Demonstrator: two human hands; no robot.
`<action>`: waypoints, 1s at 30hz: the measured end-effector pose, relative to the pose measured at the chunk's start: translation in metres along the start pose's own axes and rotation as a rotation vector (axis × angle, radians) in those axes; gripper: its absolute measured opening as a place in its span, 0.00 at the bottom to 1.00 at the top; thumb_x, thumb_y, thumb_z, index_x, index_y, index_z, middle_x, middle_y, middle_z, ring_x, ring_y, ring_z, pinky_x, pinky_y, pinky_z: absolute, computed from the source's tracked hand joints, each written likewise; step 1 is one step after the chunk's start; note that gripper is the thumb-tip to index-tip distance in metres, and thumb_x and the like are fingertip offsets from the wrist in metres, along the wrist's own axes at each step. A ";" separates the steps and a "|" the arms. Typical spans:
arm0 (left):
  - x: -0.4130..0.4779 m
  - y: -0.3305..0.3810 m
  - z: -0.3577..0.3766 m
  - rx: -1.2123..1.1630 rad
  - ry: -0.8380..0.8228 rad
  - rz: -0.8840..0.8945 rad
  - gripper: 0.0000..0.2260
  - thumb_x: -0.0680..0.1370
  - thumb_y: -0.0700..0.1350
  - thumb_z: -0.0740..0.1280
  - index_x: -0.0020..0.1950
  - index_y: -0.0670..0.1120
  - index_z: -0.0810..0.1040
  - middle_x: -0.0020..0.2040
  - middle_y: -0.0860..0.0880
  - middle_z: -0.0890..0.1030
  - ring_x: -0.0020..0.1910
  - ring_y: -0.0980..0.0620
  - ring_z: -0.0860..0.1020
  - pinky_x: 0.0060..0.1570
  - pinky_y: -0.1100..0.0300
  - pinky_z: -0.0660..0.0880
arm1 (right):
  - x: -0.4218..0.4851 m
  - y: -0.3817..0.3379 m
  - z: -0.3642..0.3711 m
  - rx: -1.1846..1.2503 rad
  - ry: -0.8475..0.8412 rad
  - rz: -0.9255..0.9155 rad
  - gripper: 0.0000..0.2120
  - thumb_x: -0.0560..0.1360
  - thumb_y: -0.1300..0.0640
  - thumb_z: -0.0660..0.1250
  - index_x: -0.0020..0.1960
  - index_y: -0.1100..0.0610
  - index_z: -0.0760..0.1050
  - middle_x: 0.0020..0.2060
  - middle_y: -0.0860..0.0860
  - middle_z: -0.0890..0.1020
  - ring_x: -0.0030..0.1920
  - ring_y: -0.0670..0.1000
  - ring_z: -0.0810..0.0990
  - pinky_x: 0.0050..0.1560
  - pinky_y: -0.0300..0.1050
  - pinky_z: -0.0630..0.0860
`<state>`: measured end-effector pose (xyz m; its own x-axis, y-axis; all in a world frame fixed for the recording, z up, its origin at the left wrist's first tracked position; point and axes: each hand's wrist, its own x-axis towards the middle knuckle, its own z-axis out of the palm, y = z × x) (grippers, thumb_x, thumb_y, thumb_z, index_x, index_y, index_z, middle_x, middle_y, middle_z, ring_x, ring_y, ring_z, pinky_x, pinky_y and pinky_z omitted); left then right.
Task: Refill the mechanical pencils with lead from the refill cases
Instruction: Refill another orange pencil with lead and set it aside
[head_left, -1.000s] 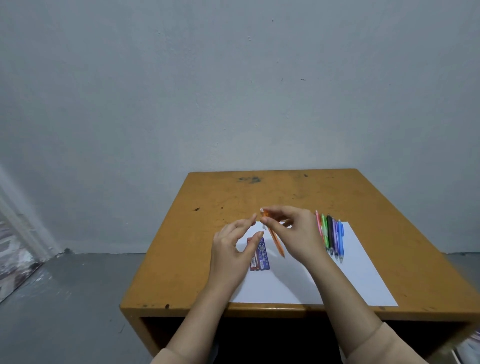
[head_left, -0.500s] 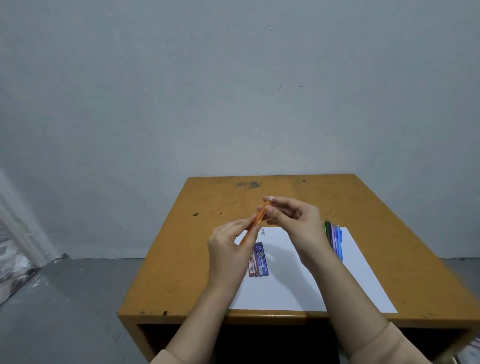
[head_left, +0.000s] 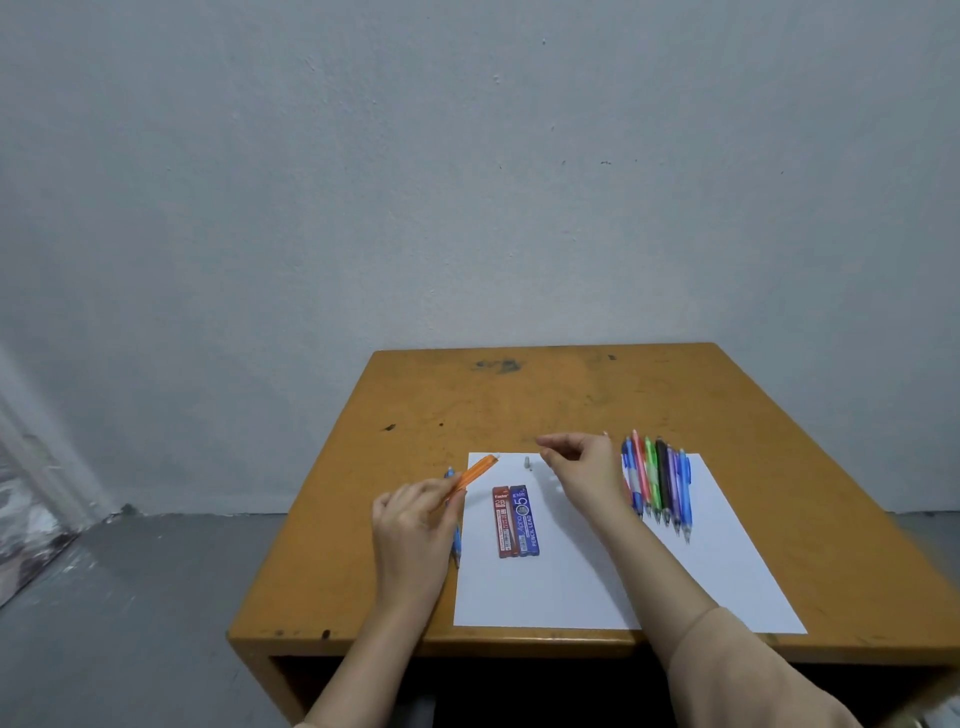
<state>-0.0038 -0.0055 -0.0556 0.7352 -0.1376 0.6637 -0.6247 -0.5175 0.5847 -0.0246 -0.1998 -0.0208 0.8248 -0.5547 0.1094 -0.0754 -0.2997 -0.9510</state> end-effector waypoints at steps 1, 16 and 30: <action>-0.001 -0.001 0.001 0.014 -0.005 0.006 0.09 0.70 0.40 0.75 0.50 0.45 0.84 0.44 0.53 0.83 0.47 0.66 0.71 0.50 0.58 0.64 | 0.004 0.003 0.002 -0.026 -0.016 0.009 0.08 0.75 0.66 0.67 0.52 0.59 0.82 0.42 0.50 0.82 0.44 0.46 0.79 0.46 0.37 0.72; -0.001 -0.004 0.002 -0.001 0.033 0.044 0.11 0.73 0.49 0.68 0.51 0.45 0.83 0.45 0.54 0.83 0.47 0.63 0.74 0.51 0.65 0.62 | 0.019 0.020 0.017 -0.321 -0.032 0.035 0.06 0.74 0.61 0.69 0.49 0.61 0.83 0.36 0.51 0.79 0.34 0.42 0.73 0.28 0.26 0.64; -0.001 -0.005 0.004 0.056 0.026 0.109 0.10 0.71 0.45 0.71 0.51 0.44 0.83 0.44 0.53 0.83 0.46 0.61 0.75 0.50 0.67 0.62 | 0.011 0.011 0.016 -0.310 0.020 0.075 0.09 0.70 0.68 0.62 0.41 0.61 0.81 0.34 0.53 0.80 0.35 0.48 0.75 0.29 0.33 0.67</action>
<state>-0.0002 -0.0055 -0.0612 0.6564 -0.1737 0.7341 -0.6840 -0.5476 0.4820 -0.0068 -0.1967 -0.0344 0.7994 -0.5986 0.0508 -0.3054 -0.4779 -0.8236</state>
